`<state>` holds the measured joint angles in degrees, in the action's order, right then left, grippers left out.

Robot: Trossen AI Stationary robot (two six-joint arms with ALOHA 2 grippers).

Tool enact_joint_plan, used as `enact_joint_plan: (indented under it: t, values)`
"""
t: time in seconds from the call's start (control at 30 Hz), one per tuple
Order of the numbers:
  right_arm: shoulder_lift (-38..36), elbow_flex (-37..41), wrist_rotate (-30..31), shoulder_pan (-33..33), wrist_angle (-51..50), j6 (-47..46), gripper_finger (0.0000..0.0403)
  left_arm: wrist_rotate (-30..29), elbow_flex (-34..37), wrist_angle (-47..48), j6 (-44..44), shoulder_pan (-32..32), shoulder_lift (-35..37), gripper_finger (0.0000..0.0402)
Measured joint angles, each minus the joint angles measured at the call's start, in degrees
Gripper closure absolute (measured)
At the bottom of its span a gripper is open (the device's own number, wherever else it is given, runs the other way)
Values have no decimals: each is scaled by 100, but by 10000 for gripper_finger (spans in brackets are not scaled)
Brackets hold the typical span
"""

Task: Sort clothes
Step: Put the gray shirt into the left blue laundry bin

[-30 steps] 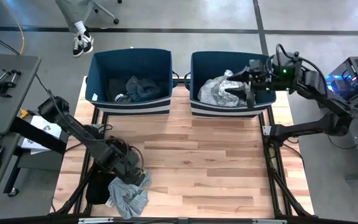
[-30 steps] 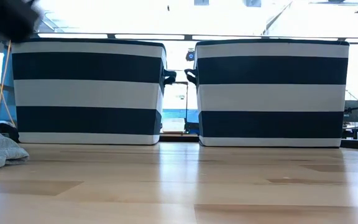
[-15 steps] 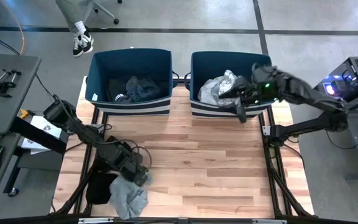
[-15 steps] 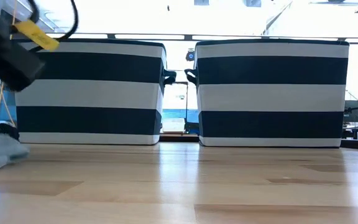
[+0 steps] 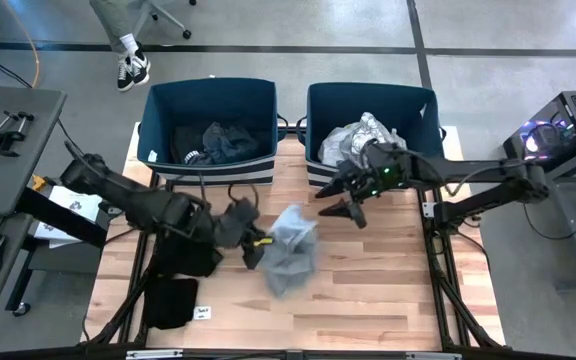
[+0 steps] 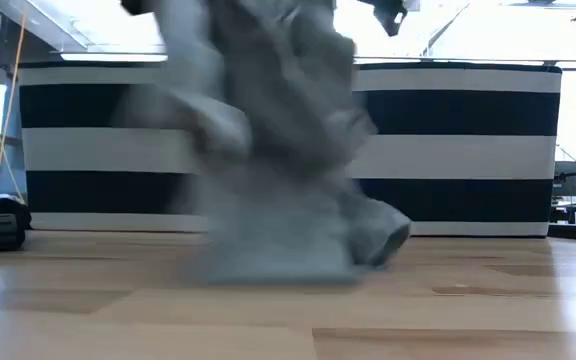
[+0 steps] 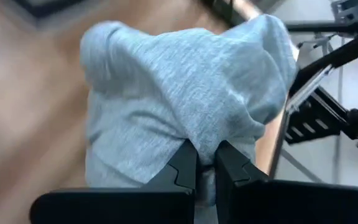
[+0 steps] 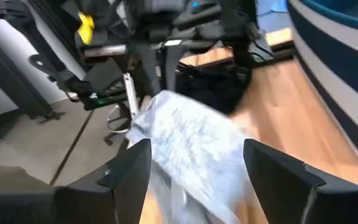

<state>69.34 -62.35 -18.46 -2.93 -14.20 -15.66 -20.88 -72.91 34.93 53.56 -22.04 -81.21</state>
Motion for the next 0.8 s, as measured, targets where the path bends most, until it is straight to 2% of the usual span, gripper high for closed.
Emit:
enact_joint_plan:
  t: [0.17,0.37,0.57,0.67,0.8]
  values:
    - [555,-147,5,153,654,-211,158,-107,-384,-231,-1263,564,0,401]
    - [1052,-296,332,383,1250,-10,158,61,-642,-619,-2141,951,0,401]
    - [1477,-439,1272,680,1302,173,171,545,-751,-1378,-2731,1047,-3,401]
    - [1598,-455,1398,816,1667,216,214,674,-751,-1617,-2821,1039,-7,401]
    - [1622,-455,1422,974,2175,99,324,702,-759,-1837,-2752,1035,4,401]
